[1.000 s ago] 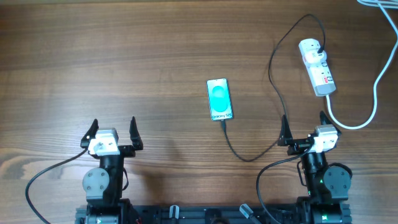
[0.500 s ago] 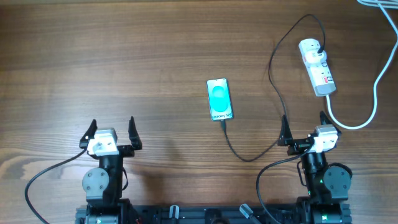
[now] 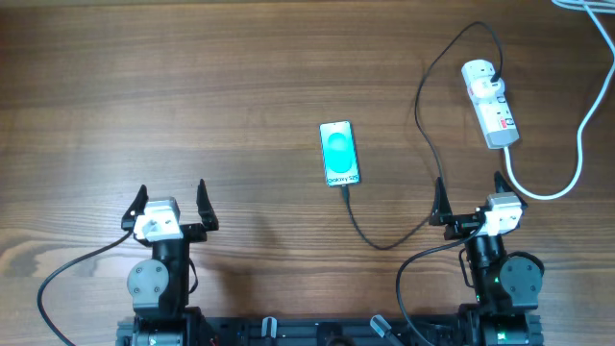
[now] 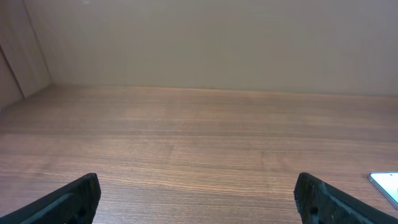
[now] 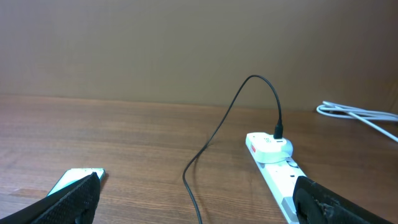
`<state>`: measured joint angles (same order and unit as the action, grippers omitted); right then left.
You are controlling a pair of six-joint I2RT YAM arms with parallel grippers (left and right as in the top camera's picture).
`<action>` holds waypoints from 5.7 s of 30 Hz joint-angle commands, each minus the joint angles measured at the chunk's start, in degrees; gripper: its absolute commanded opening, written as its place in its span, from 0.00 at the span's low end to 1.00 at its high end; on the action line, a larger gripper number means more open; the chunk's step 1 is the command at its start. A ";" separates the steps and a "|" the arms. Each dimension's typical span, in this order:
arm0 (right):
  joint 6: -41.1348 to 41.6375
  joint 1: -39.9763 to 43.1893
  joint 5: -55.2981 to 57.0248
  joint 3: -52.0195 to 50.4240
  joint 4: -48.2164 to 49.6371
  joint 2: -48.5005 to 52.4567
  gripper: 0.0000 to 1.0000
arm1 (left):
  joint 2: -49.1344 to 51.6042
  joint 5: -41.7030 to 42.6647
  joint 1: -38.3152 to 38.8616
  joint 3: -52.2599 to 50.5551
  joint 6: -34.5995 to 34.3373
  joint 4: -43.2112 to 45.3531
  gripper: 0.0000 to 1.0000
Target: Plug charger to phone and switch on socket
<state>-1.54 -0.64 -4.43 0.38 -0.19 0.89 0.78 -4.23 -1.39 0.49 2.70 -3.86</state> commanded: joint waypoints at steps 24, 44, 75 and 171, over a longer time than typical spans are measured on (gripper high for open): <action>0.44 0.31 0.55 -0.07 0.17 -0.46 1.00 | -0.61 0.31 -1.07 -0.17 -0.11 -0.35 1.00; 0.46 0.31 0.55 -0.07 0.17 -0.46 1.00 | -0.61 1.16 -0.61 -0.17 1.55 -0.48 1.00; 0.44 0.31 0.55 -0.07 0.17 -0.46 1.00 | -0.55 1.16 -0.61 -0.17 1.16 -0.24 1.00; -1.42 0.31 1.81 -0.07 0.17 -0.68 1.00 | -0.39 1.16 -0.61 -0.17 1.16 -0.20 1.00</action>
<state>-3.66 -0.64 -2.50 0.38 -0.19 0.89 0.78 -3.55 -2.04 0.49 2.96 -3.88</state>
